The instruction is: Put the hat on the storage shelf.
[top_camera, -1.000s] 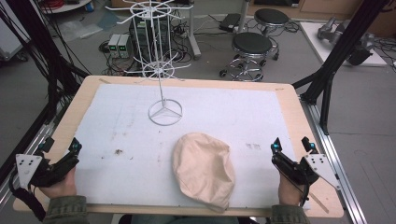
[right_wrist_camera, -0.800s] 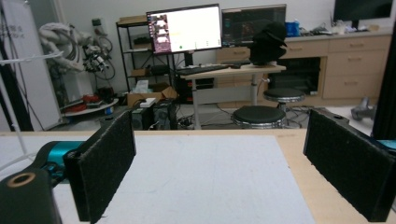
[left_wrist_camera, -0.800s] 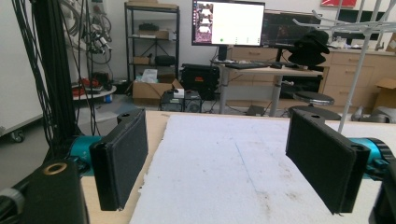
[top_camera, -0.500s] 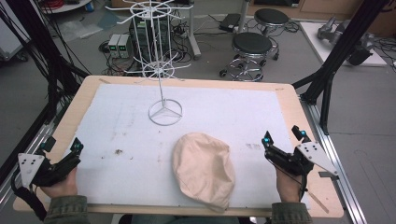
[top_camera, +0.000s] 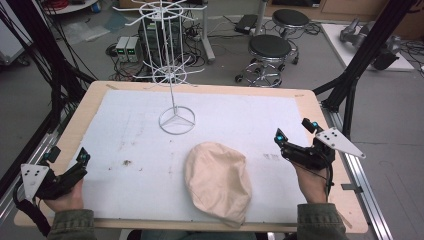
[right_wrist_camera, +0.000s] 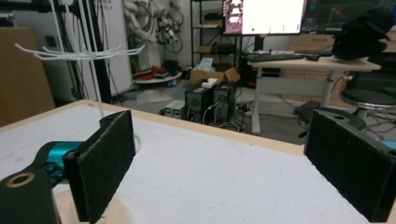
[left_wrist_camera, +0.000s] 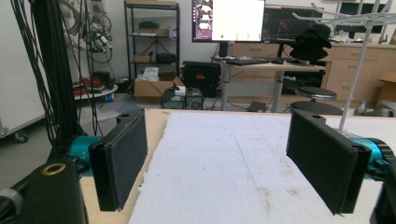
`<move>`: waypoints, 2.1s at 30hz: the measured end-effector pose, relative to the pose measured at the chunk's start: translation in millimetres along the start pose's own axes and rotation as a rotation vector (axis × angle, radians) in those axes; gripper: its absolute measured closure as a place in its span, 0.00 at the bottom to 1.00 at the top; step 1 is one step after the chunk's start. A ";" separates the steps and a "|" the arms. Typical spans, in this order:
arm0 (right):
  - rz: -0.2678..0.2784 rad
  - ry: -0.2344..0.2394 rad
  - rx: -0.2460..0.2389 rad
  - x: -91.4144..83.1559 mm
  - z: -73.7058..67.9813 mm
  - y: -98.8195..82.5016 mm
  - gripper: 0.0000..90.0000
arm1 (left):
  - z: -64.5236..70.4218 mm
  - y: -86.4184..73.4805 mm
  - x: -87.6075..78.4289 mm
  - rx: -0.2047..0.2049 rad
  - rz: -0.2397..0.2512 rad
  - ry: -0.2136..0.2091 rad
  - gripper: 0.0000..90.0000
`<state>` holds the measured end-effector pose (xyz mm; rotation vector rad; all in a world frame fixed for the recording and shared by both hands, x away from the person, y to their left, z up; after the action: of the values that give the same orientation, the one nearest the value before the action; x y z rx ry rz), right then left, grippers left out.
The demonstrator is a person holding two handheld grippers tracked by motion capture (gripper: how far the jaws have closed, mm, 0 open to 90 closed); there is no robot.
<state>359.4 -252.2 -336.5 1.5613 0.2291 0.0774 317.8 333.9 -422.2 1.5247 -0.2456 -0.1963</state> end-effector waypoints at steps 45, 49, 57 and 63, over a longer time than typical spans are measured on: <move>-0.345 0.261 -0.250 78.0 -132.3 -66.0 0.09 | 2.1 0.2 1.8 -0.004 0.004 -0.018 0.23; -0.380 0.294 -0.159 80.0 -136.4 -78.4 0.09 | 1.5 0.2 1.6 -0.008 0.005 -0.017 0.23; -0.450 0.291 -0.227 86.8 -142.2 -98.9 0.09 | 0.7 0.0 1.7 -0.013 0.006 -0.017 0.23; -0.550 0.297 -0.309 86.9 -141.0 -119.1 0.09 | 0.4 0.1 1.7 -0.016 0.008 -0.017 0.23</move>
<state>405.5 -98.5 -462.4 1.1320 0.8332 -0.0858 319.3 333.0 -422.1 1.5068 -0.2636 -0.2045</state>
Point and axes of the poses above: each handheld gripper's, and its own axes: x roughly forward along the jaws, y roughly out of its top, z roughly to its right, the point moved 9 cm from there along x, roughly forward along the jaws, and after that the axes turned 14 degrees about -y, right-handed, at the moved point
